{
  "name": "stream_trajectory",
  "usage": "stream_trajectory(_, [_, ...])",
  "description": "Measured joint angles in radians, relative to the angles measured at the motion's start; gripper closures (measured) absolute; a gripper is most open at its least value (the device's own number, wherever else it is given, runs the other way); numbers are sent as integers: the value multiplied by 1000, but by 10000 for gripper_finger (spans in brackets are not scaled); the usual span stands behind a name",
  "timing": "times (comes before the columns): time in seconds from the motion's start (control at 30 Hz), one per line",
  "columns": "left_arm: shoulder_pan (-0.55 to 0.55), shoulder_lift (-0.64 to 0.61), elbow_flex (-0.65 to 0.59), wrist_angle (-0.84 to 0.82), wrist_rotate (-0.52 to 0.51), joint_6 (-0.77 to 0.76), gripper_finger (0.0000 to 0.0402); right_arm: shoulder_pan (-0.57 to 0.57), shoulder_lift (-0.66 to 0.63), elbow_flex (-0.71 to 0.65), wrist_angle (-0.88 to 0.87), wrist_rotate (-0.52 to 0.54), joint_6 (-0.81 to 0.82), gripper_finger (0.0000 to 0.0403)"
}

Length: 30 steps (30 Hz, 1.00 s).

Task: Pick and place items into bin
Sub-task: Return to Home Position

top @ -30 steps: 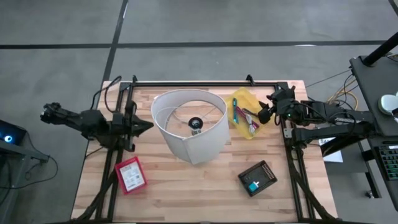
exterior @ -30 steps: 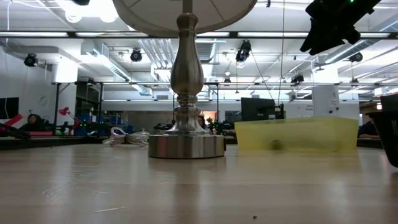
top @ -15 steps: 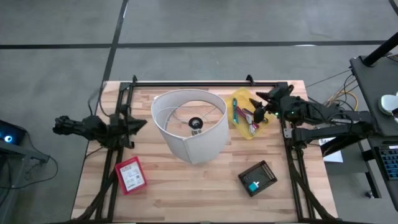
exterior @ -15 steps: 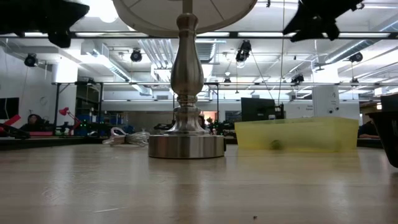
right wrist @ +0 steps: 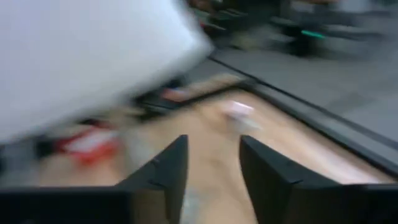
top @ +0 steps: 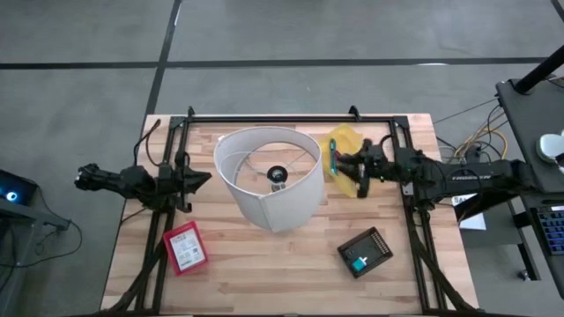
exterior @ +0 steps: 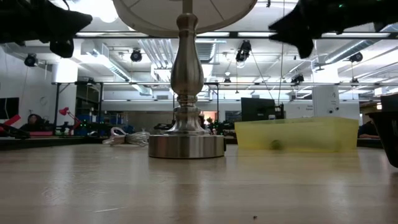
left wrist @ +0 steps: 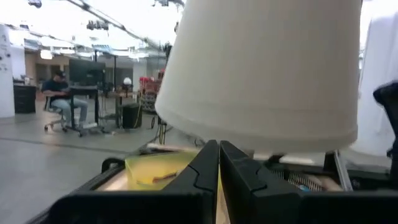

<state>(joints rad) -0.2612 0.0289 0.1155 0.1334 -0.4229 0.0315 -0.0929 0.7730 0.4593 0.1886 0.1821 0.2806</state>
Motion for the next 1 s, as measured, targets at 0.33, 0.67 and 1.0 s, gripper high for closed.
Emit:
stream_trajectory(0.33, [0, 1, 1, 15, -2, 1, 401, 0, -142, -191, 105, -262, 39, 391])
stream_trajectory(0.67, [-1, 22, -6, -14, 27, -1, 401, 123, -386, -235, -184, -163, 16, 394])
stream_trajectory(1.0, [-1, 63, -8, -23, 37, -26, 401, 185, -577, -385, -104, -70, -36, 395])
